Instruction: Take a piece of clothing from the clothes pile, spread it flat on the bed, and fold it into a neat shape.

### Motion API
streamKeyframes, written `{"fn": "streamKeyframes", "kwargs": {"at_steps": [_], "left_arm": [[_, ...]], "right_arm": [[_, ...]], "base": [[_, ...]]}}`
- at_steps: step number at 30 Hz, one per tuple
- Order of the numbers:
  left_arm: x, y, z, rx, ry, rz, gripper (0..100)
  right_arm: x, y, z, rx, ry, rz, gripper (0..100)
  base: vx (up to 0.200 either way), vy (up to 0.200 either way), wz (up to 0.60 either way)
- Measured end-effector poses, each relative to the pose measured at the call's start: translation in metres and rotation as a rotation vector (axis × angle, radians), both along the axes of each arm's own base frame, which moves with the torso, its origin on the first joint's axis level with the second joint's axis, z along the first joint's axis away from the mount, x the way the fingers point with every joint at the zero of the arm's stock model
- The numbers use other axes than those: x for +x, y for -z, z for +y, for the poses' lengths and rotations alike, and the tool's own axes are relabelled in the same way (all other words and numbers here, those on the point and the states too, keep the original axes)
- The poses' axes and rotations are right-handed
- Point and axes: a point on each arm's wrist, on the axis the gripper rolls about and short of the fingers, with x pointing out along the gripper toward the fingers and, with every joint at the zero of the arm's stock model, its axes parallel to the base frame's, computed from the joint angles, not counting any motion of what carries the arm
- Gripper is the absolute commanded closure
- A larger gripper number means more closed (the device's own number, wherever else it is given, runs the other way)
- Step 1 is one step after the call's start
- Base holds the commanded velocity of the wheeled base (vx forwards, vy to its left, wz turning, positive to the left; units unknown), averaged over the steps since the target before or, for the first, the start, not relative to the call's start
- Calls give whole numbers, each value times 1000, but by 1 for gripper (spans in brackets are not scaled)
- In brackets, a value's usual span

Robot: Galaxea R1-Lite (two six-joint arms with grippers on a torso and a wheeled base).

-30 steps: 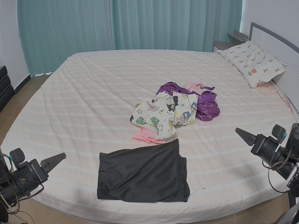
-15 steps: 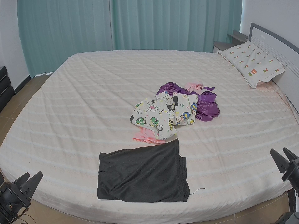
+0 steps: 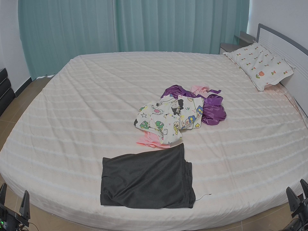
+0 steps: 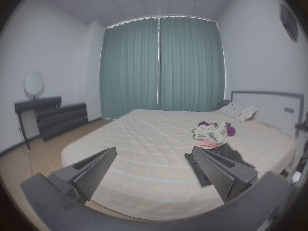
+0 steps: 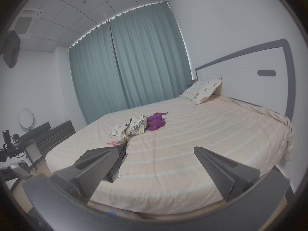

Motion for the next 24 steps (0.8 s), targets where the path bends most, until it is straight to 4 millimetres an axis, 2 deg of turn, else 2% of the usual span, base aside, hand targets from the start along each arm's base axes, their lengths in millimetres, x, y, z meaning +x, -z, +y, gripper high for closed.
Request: {"fn": "streamKeyframes", "kwargs": {"at_steps": [4,10,13,18,24], "left_arm": [[-3,8,1,40,-80,-19,0],[-5,13,1,-56,-121,-57,0],[-6,14,0,-73,-90,-68,0],[-5,13,-2,-4,31,-65,0],[-5,17,-5,-6,163,-29,0]], "right_arm": [[-7,5,0,-101,44,-32,0],[-13,10,1,-173,99,-60,0],[-15,11,1,-170,109,-75,0],[-16,10,2,-176,75,-100,0],[-16,10,4,-256,6,-125,0]], "base": [[0,0,0],[0,0,0],[0,0,0],[0,0,0],[0,0,0]]}}
